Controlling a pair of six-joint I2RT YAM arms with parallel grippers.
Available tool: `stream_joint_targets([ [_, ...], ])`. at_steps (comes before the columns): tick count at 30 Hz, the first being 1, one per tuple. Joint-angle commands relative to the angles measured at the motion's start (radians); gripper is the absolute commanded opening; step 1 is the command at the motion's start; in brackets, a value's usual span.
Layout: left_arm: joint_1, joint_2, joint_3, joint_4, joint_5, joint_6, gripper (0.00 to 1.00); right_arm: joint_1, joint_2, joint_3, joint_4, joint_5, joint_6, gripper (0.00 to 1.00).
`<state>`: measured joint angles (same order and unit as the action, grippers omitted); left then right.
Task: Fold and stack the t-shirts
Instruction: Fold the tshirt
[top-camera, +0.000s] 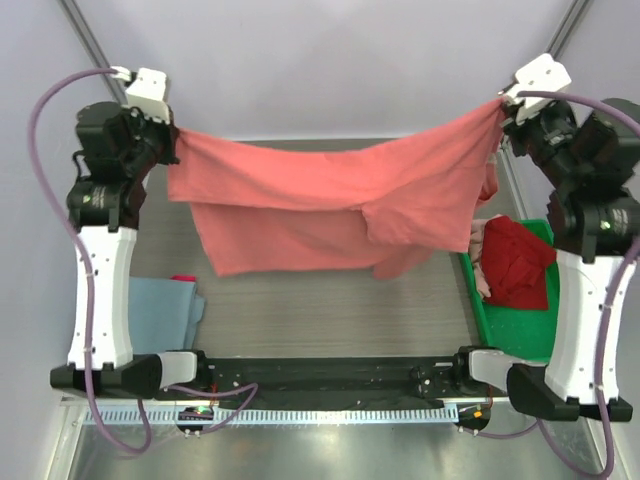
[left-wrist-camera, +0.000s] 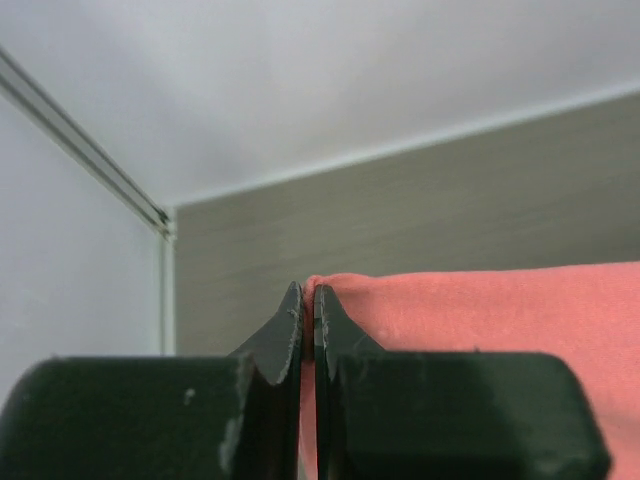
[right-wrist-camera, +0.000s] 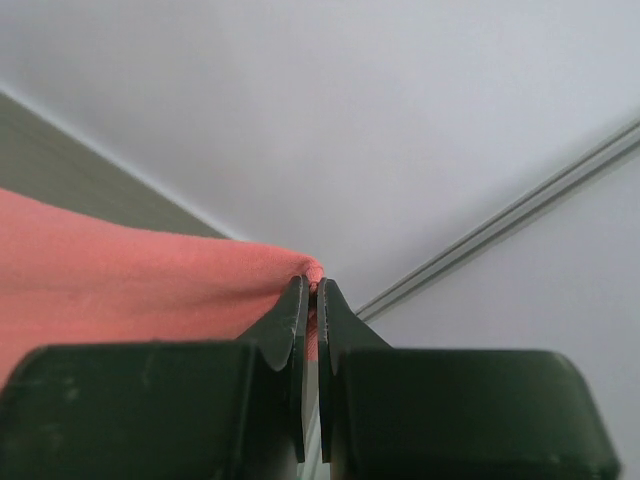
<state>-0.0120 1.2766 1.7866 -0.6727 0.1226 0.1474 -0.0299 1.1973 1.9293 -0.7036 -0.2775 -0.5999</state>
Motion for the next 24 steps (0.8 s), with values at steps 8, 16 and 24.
stream_joint_targets([
  [8,0.007,0.305,-0.262,0.113,0.094,0.018,0.0,0.03,0.237,-0.341,0.088,-0.077,-0.041,0.01],
  [16,-0.002,0.667,-0.072,0.137,0.017,0.052,0.0,0.081,0.631,-0.259,0.2,-0.003,-0.066,0.01],
  [24,-0.008,0.976,0.207,0.165,-0.072,0.086,0.0,0.081,1.069,0.095,0.228,0.092,-0.005,0.01],
])
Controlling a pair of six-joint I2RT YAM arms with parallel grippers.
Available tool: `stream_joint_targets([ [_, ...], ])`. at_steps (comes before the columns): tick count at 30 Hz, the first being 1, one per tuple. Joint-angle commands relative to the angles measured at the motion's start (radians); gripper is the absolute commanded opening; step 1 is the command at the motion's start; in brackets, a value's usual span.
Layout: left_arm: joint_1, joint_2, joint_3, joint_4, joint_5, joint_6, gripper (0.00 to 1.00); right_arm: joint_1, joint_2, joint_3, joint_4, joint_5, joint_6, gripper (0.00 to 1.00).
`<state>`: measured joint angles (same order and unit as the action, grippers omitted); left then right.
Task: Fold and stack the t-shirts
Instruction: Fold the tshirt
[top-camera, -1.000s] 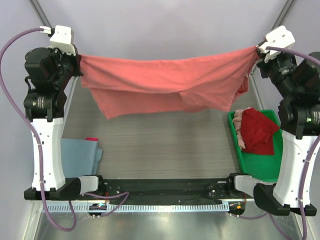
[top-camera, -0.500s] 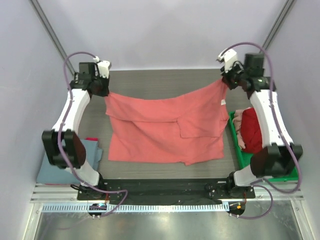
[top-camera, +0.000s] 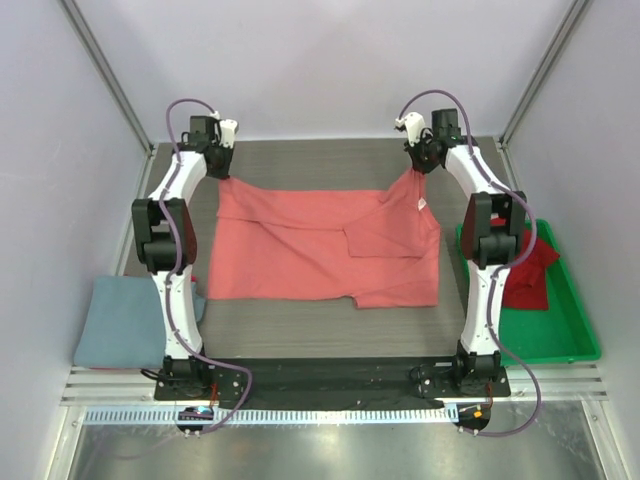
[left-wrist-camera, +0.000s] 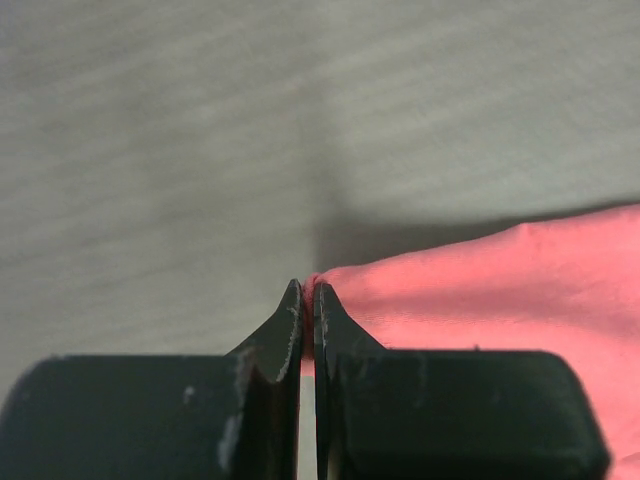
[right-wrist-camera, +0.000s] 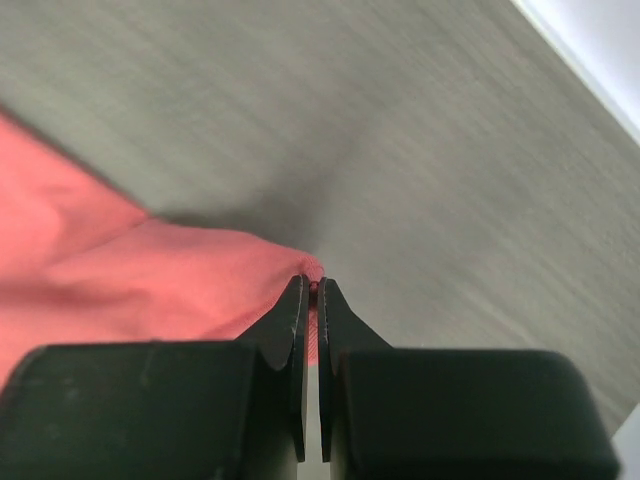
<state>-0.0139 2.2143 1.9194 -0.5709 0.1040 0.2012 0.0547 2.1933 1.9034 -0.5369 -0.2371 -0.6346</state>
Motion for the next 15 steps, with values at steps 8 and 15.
stream_joint_targets([
  [8,-0.055,0.122,0.173,0.163,-0.167,0.047,0.0,-0.004,0.204,0.335,0.112,0.127,0.053,0.01],
  [15,-0.081,0.117,0.191,0.174,-0.211,0.061,0.0,-0.003,0.166,0.32,0.143,0.148,0.069,0.01],
])
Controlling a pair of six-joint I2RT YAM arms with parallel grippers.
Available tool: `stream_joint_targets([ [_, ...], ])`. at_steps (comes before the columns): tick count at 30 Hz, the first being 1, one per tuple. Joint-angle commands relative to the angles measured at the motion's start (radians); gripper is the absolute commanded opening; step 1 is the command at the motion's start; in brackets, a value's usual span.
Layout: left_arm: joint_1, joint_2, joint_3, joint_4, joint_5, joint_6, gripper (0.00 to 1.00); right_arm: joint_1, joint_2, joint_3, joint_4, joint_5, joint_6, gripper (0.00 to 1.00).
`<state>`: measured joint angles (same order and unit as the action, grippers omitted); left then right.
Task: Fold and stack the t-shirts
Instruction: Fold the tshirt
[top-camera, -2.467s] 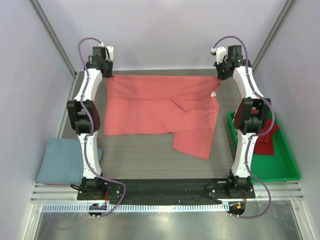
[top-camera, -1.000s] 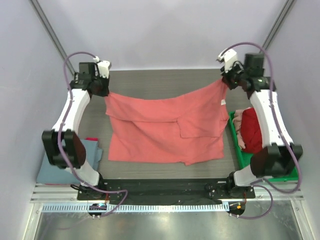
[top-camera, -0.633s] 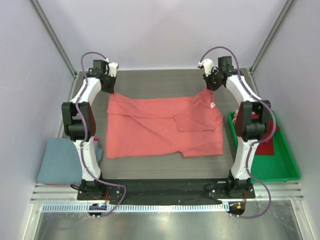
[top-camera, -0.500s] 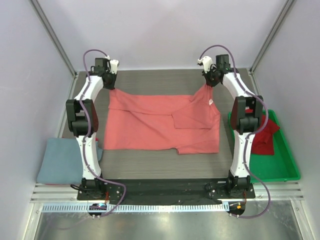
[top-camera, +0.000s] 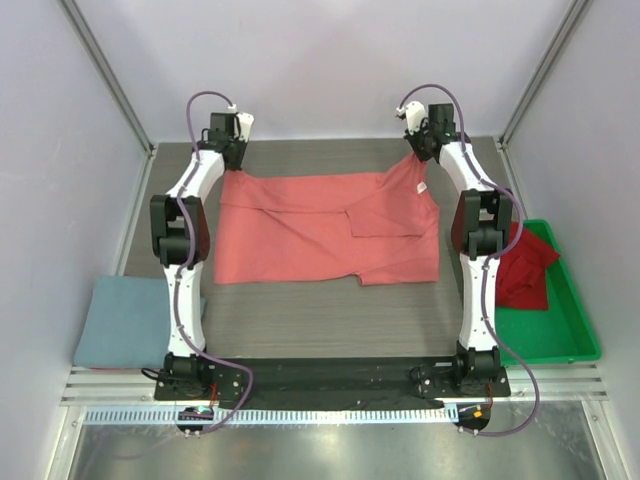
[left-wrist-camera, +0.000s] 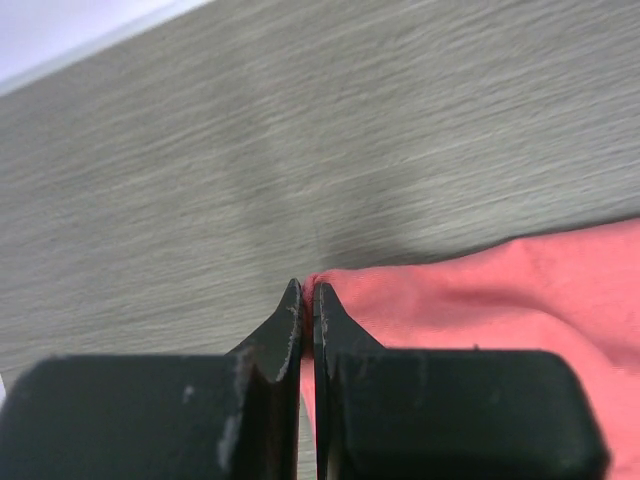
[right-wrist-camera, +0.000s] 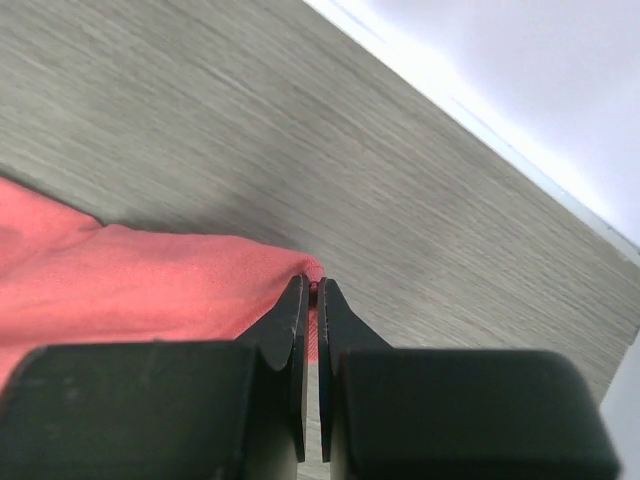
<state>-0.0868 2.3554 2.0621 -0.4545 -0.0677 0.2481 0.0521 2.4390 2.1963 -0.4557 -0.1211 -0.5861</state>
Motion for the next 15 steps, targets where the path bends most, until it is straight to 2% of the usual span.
stream_joint_targets([
  [1,-0.01,-0.042,0.053,0.053,-0.038,0.011,0.0,0.002,-0.096,0.016,0.061,0.032,0.023,0.01],
  [6,-0.008,-0.26,0.024,0.034,-0.046,-0.001,0.0,0.002,-0.326,-0.101,0.071,0.015,0.016,0.01],
  [11,-0.008,-0.494,-0.111,0.014,-0.023,0.002,0.0,0.0,-0.595,-0.249,0.081,-0.014,0.012,0.01],
  [15,-0.008,-0.693,-0.221,-0.032,-0.02,-0.009,0.0,0.002,-0.876,-0.427,0.086,-0.054,0.046,0.01],
])
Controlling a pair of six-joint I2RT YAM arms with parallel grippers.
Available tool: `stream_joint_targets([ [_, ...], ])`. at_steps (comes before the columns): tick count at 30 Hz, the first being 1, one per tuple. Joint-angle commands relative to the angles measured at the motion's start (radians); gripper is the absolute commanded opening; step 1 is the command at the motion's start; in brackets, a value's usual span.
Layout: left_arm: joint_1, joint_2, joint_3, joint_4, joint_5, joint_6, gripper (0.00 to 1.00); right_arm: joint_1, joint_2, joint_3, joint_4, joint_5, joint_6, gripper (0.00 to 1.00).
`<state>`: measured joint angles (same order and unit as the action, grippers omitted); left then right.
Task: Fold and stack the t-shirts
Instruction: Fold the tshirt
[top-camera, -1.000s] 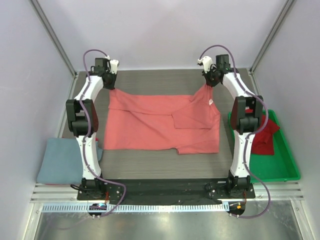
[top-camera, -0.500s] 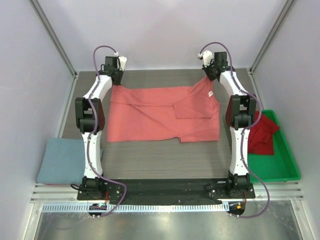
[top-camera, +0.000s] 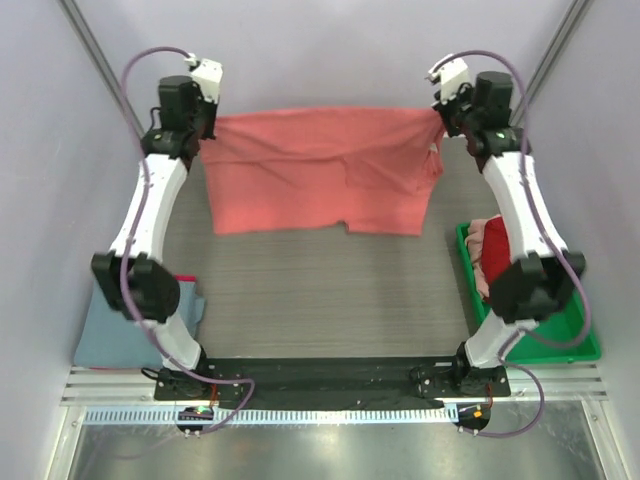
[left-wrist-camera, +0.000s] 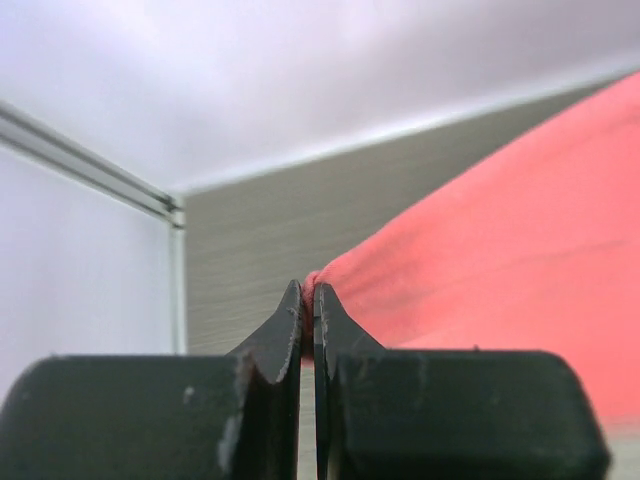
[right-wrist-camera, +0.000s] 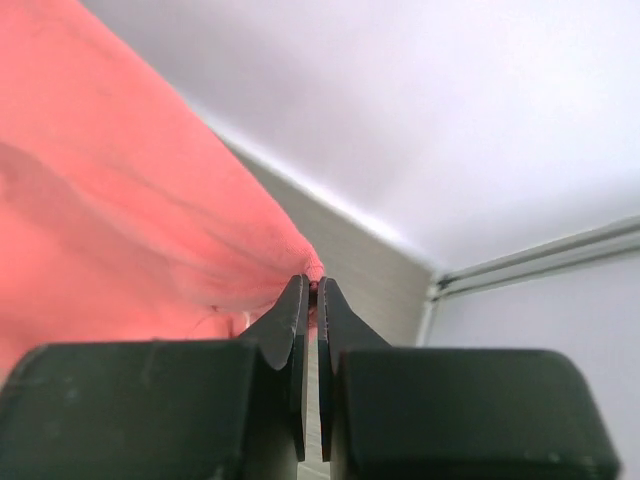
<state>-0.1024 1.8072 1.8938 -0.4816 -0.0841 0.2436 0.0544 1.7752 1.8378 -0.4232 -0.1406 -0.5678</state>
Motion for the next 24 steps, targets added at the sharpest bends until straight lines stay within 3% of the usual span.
stream_joint_targets([
  [1,0.007,-0.175,-0.073,-0.014,-0.002,-0.003,0.0,-0.002,-0.267,-0.099,0.054,-0.04,0.032,0.01],
  [6,0.007,-0.397,-0.185,-0.046,0.001,0.023,0.0,0.002,-0.566,-0.236,0.023,-0.073,0.055,0.01],
  [11,0.01,-0.532,-0.18,-0.068,0.015,0.046,0.0,0.002,-0.706,-0.155,-0.054,-0.08,0.06,0.01],
  [18,0.024,-0.533,-0.085,-0.055,0.006,0.066,0.0,0.002,-0.66,0.012,-0.078,-0.059,0.066,0.01],
  [24,0.023,-0.418,-0.157,-0.052,0.046,0.12,0.0,0.002,-0.537,-0.063,-0.034,-0.073,0.022,0.01],
])
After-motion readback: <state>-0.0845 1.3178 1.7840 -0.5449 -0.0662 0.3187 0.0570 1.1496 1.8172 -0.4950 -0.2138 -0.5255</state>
